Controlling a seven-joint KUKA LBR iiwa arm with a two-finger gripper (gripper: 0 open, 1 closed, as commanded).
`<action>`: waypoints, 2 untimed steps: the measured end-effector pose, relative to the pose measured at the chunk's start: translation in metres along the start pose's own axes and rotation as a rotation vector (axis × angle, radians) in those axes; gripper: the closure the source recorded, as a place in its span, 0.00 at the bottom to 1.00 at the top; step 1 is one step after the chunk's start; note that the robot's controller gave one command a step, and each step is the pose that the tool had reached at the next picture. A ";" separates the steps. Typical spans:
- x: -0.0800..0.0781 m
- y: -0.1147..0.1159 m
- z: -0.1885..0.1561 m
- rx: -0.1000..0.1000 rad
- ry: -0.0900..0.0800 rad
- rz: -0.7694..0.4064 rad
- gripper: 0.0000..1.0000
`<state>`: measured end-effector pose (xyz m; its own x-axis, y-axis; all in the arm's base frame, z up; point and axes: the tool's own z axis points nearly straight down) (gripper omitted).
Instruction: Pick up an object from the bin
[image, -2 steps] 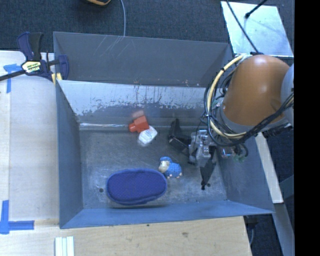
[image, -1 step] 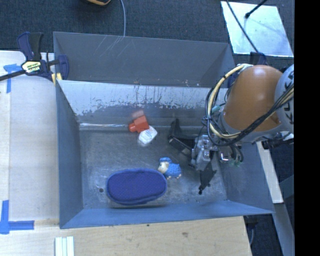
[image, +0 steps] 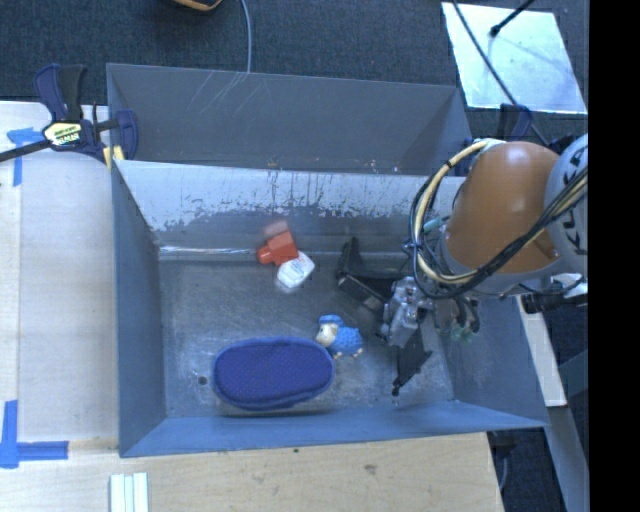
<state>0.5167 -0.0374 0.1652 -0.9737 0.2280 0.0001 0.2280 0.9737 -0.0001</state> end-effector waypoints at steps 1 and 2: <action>-0.009 0.051 -0.016 -0.003 -0.005 0.183 1.00; -0.004 0.019 -0.007 0.000 -0.001 -0.212 1.00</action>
Offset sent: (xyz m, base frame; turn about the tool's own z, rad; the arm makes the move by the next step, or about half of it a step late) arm 0.0185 0.0458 0.0153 0.1861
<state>0.5250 -0.0196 0.1719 -0.9998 0.0181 -0.0012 0.0181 0.9998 -0.0007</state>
